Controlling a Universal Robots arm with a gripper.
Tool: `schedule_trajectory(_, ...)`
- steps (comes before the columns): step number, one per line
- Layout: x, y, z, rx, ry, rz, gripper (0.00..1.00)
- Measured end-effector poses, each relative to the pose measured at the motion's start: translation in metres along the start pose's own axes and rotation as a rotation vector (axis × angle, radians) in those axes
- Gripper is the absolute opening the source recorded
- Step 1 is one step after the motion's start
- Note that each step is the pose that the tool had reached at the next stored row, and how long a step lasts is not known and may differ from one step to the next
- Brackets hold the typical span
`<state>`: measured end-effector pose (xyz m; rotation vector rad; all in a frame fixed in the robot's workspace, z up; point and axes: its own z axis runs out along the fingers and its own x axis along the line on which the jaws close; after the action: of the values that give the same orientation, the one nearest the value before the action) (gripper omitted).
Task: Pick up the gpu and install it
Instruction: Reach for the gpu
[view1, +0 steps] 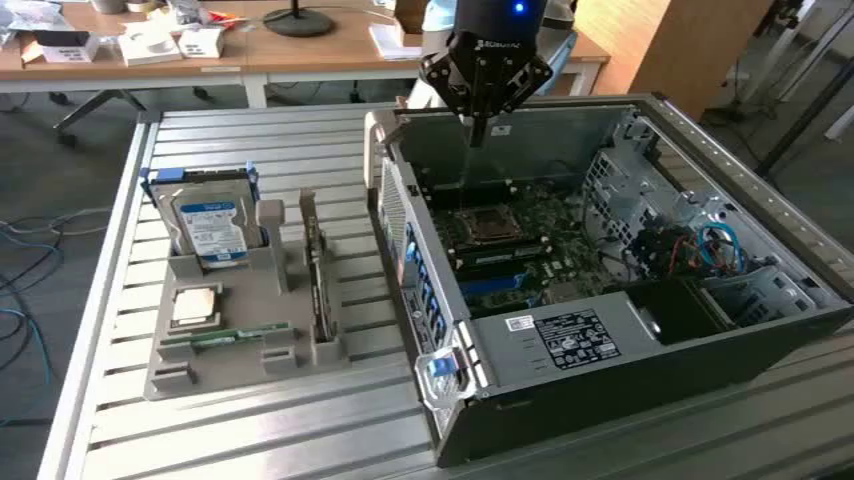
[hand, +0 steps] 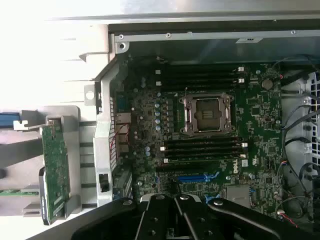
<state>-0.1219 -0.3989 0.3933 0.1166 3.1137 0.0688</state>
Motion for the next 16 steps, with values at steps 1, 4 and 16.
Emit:
schedule_trajectory(1,0.0,0.0,0.0,0.0,0.0,0.0,0.11)
schedule_trajectory(4,0.0,0.0,0.0,-0.0001,0.0,0.0,0.11)
schedule_trajectory(16,0.0058,-0.0004,-0.0001,0.0,0.0,0.0,0.11)
